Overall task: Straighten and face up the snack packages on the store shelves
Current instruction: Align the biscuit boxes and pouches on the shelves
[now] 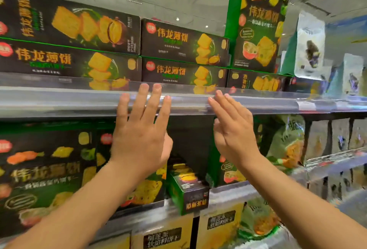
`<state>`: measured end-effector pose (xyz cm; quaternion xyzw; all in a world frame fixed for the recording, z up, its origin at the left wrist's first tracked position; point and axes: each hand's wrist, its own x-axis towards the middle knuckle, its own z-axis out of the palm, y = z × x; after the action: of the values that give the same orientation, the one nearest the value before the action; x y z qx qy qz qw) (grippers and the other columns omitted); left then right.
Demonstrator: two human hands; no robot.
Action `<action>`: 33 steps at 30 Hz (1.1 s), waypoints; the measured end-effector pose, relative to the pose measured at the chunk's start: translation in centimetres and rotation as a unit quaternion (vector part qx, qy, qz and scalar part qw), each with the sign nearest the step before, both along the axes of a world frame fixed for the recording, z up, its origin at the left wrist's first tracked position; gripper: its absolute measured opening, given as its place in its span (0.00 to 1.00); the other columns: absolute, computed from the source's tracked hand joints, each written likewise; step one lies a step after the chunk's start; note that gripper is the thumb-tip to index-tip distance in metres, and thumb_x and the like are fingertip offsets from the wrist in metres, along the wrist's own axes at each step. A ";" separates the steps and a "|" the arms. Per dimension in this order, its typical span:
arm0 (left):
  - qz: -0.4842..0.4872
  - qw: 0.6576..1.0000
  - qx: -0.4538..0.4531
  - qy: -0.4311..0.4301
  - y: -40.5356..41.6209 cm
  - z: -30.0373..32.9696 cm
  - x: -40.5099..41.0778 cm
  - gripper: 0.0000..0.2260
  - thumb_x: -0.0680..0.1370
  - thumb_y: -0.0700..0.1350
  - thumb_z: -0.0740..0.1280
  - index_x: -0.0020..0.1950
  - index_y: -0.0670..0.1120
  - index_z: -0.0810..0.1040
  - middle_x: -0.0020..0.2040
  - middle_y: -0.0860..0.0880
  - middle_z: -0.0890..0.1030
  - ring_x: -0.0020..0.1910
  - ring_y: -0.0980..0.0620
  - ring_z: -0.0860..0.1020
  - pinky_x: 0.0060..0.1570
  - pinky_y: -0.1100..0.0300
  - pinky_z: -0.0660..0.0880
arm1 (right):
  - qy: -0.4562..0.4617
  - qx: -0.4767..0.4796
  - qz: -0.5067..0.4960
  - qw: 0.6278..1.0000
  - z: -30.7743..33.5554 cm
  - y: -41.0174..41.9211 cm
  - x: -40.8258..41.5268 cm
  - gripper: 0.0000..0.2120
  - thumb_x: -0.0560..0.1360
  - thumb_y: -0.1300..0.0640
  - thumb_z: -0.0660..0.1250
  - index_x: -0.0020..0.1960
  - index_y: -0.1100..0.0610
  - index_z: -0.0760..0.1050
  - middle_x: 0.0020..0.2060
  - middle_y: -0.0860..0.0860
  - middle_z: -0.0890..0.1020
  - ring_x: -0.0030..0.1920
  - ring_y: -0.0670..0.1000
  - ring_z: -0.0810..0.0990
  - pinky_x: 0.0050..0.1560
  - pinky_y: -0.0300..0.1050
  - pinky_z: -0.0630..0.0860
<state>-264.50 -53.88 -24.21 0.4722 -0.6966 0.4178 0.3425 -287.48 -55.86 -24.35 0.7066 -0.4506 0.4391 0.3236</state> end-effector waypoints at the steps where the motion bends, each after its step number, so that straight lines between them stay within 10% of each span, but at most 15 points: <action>1: 0.015 1.000 -0.005 0.013 0.0 -0.3 -0.6 0.31 0.69 0.48 0.67 0.71 0.39 0.69 0.74 0.36 0.66 0.74 0.34 0.63 0.72 0.34 0.54 | 0.001 -0.015 0.013 1.000 -0.1 -0.4 -0.4 0.24 0.75 0.57 0.57 0.71 0.55 0.71 0.72 0.54 0.70 0.74 0.55 0.66 0.70 0.54 0.61; 10: 0.025 0.995 0.049 0.078 2.4 -2.5 -3.5 0.31 0.74 0.53 0.59 0.74 0.40 0.66 0.77 0.38 0.60 0.77 0.38 0.56 0.74 0.37 0.48 | 0.007 -0.044 0.088 0.995 -0.6 -2.1 -1.6 0.33 0.67 0.62 0.63 0.72 0.54 0.70 0.73 0.52 0.70 0.74 0.55 0.63 0.69 0.54 0.60; 14: -0.085 0.984 0.154 -0.030 4.9 -8.4 -5.4 0.28 0.75 0.58 0.63 0.71 0.45 0.72 0.76 0.45 0.66 0.77 0.45 0.60 0.75 0.45 0.51 | 0.001 -0.044 0.104 0.994 -0.7 -2.3 -1.7 0.32 0.68 0.64 0.64 0.72 0.54 0.69 0.73 0.52 0.70 0.74 0.54 0.62 0.69 0.52 0.58; 18: 0.000 0.965 0.238 -0.108 5.3 -11.6 -6.4 0.37 0.70 0.69 0.64 0.71 0.46 0.73 0.72 0.48 0.73 0.71 0.47 0.70 0.71 0.46 0.58 | -0.014 -0.042 0.109 0.993 -0.9 -2.3 -1.4 0.32 0.68 0.64 0.64 0.72 0.54 0.70 0.73 0.52 0.70 0.74 0.55 0.63 0.70 0.51 0.57; 26: -0.040 0.971 0.227 -0.063 4.4 -11.8 -7.5 0.35 0.59 0.44 0.83 0.64 0.43 0.78 0.61 0.46 0.80 0.60 0.47 0.79 0.66 0.46 0.68 | -0.006 -0.022 0.109 0.994 -0.8 -1.8 -1.5 0.32 0.68 0.62 0.63 0.73 0.54 0.69 0.73 0.53 0.69 0.74 0.56 0.63 0.70 0.52 0.56; 33: -0.121 0.964 0.237 -0.012 4.5 -8.8 -7.2 0.32 0.67 0.49 0.77 0.70 0.45 0.72 0.63 0.50 0.77 0.61 0.50 0.76 0.69 0.52 0.66 | 0.007 0.013 0.094 0.995 -0.6 -1.2 -1.6 0.33 0.68 0.61 0.62 0.74 0.53 0.67 0.75 0.52 0.66 0.76 0.55 0.59 0.72 0.52 0.53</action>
<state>-271.74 -49.38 -33.03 0.4475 -0.8313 0.2020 0.2606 -289.03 -57.10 -24.97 0.7529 -0.3858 0.4568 0.2750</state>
